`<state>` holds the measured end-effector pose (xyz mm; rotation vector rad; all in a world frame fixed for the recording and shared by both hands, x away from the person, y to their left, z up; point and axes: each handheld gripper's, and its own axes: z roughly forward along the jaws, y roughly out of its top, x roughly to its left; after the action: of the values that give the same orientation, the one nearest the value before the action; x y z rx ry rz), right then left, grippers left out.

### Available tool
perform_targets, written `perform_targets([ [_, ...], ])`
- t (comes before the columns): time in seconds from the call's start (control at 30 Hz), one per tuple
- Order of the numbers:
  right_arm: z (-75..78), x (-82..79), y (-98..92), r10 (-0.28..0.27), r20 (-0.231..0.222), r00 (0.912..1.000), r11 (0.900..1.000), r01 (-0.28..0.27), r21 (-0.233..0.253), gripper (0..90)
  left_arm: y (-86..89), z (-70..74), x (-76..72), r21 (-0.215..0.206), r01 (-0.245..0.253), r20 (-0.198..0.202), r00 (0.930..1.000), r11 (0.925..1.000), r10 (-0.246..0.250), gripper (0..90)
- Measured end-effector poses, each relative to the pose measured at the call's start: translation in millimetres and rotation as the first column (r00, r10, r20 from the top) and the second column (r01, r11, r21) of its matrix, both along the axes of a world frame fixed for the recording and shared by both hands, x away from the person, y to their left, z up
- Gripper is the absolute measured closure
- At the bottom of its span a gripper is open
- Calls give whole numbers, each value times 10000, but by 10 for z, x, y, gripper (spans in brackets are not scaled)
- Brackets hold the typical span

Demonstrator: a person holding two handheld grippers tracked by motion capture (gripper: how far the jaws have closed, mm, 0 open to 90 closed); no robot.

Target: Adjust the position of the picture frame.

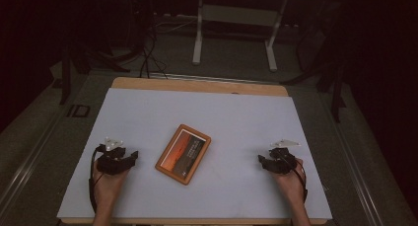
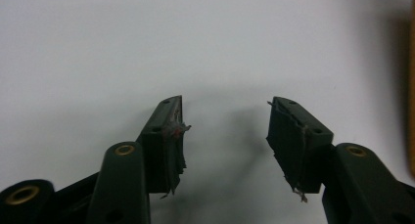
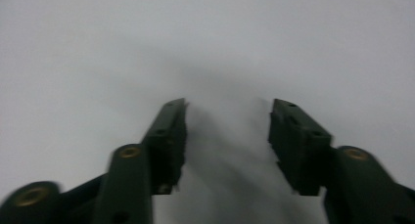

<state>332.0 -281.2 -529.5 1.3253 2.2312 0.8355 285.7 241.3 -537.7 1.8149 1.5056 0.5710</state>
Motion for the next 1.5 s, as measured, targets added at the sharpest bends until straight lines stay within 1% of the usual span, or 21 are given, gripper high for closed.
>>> perform_targets([
  [0.07, 11, -22, 27, 191, 183, 9996, 9998, -191, 1, 535, -30, 41, -8, -203, 324, 208, 9993, 9993, -320, 509],
  [0.13, 26, -38, 44, 302, 334, 9990, 9995, -305, 84, 545, -58, 64, -5, -760, 767, 298, 9968, 9941, -747, 506],
  [0.27, 47, -69, 80, 436, 671, 9968, 9986, -455, 277, 552, -149, 77, -13, -540, 1177, 346, 9927, 9916, -1159, 511],
  [0.4, 36, -75, 121, 609, 672, 9959, 9973, -635, 373, 553, -196, 94, -34, 36, 1637, 616, 9846, 9865, -1636, 539],
  [0.47, 36, -83, 147, 737, 723, 9947, 9962, -769, 419, 556, -206, 94, -30, -176, 1778, 558, 9827, 9839, -1766, 522],
  [0.63, 57, -110, 240, 1135, 812, 9902, 9922, -1173, 427, 558, -273, 106, -28, -24, 2146, 445, 9757, 9767, -2143, 509],
  [0.67, 58, -115, 261, 1207, 814, 9893, 9913, -1245, 434, 559, -284, 111, -32, -91, 2200, 419, 9747, 9755, -2194, 504],
  [0.73, 58, -127, 306, 1355, 807, 9875, 9895, -1390, 390, 560, -308, 128, -40, -179, 2406, 462, 9698, 9705, -2396, 501],
  [0.83, 64, -135, 372, 1575, 689, 9851, 9857, -1611, 492, 562, -358, 163, -35, -114, 2713, 505, 9614, 9624, -2704, 500],
  [0.93, 73, -139, 441, 1769, 515, 9829, 9811, -1803, 702, 547, -412, 191, -11, -53, 3107, 432, 9497, 9505, -3102, 541],
  [0.97, 77, -142, 474, 1833, 484, 9819, 9793, -1867, 783, 547, -422, 199, -3, 21, 3137, 426, 9486, 9495, -3135, 554],
  [1.07, 95, -147, 552, 2119, 435, 9763, 9700, -2155, 1123, 558, -447, 221, 45, -129, 3367, 440, 9409, 9415, -3359, 584],
  [1.13, 121, -151, 635, 2349, 429, 9711, 9631, -2385, 1246, 577, -478, 236, 72, -55, 3602, 409, 9322, 9329, -3597, 616],
  [1.17, 121, -151, 635, 2349, 429, 9711, 9631, -2385, 1246, 577, -478, 236, 72, -55, 3602, 409, 9322, 9329, -3597, 631],
  [1.2, 135, -149, 682, 2495, 435, 9674, 9586, -2531, 1307, 577, -478, 236, 72, -55, 3602, 409, 9322, 9329, -3597, 631],
  [1.23, 172, -143, 817, 2771, 471, 9597, 9485, -2810, 1459, 598, -548, 257, 121, 43, 3958, 428, 9174, 9183, -3957, 654],
  [1.27, 186, -137, 876, 2874, 441, 9568, 9444, -2907, 1535, 600, -562, 256, 140, -30, 4004, 428, 9156, 9163, -3999, 654],
  [1.37, 222, -119, 1049, 3150, 460, 9480, 9313, -3181, 1773, 595, -587, 253, 186, 9, 3998, 316, 9161, 9166, -3997, 610],
  [1.4, 231, -112, 1105, 3257, 445, 9444, 9266, -3281, 1838, 584, -597, 247, 232, -146, 4075, 302, 9130, 9131, -4069, 604],
  [1.43, 231, -112, 1105, 3257, 445, 9444, 9266, -3281, 1838, 584, -597, 247, 232, -146, 4075, 302, 9130, 9131, -4069, 600],
  [1.5, 245, -90, 1259, 3482, 349, 9368, 9200, -3487, 1789, 550, -608, 247, 287, -315, 4171, 270, 9088, 9083, -4164, 596],
])
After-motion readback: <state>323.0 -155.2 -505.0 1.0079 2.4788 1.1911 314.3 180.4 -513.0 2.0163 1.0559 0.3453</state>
